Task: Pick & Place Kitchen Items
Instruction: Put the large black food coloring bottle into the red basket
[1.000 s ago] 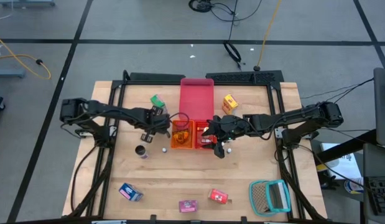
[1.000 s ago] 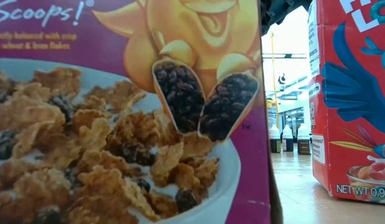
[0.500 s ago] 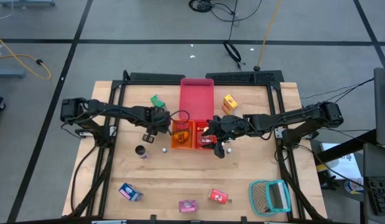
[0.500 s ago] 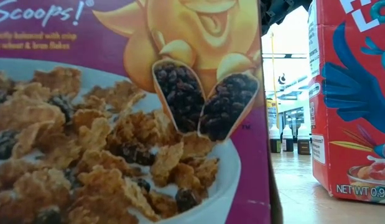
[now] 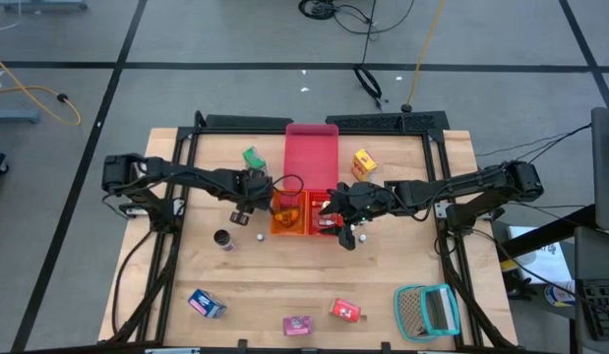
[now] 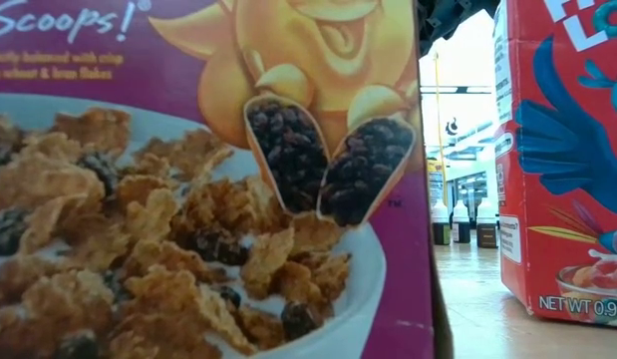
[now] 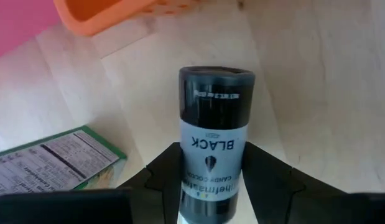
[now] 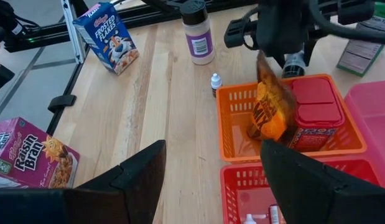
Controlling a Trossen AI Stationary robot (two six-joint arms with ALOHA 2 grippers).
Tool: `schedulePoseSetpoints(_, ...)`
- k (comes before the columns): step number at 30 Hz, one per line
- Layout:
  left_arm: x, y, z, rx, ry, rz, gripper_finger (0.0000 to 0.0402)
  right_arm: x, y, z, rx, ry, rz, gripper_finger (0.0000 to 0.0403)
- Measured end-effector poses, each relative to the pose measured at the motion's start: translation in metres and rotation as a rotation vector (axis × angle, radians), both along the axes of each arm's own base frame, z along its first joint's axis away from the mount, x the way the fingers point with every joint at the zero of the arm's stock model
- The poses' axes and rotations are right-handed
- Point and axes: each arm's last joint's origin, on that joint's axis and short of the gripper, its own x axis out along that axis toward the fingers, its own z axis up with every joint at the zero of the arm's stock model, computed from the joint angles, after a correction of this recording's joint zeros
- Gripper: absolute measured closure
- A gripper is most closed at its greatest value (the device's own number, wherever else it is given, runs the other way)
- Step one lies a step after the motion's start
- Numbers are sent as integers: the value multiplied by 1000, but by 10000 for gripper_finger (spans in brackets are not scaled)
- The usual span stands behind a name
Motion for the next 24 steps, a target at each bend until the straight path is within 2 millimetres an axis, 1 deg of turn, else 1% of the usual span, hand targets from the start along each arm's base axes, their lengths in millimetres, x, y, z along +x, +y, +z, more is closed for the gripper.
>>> schedulePoseSetpoints(2, 0, 1, 0, -1, -10, 16, 256, 0, 0, 0, 0, 0, 0, 149)
schedulePoseSetpoints(5, 0, 3, 0, -81, -34, 30, 256, 0, 0, 0, 0, 0, 0, 149)
schedulePoseSetpoints(9, 0, 3, -1, -91, -30, 41, 259, 0, 0, 0, 0, 1, 0, 149)
schedulePoseSetpoints(11, 0, 2, 0, -90, -33, 54, 271, 0, 0, 0, 0, 1, 1, 149)
schedulePoseSetpoints(13, -2, 2, 3, -89, -41, 85, 292, 0, 0, 0, 0, 1, 1, 149)
schedulePoseSetpoints(17, -8, 1, 15, -71, -75, 130, 330, 0, 0, 0, 0, 1, 2, 149)
schedulePoseSetpoints(21, -19, -2, 35, -74, -114, 149, 332, 0, 0, 0, 0, -1, 2, 149)
schedulePoseSetpoints(24, -29, -3, 50, -43, -139, 206, 319, 0, 0, 0, -1, -3, -1, 149)
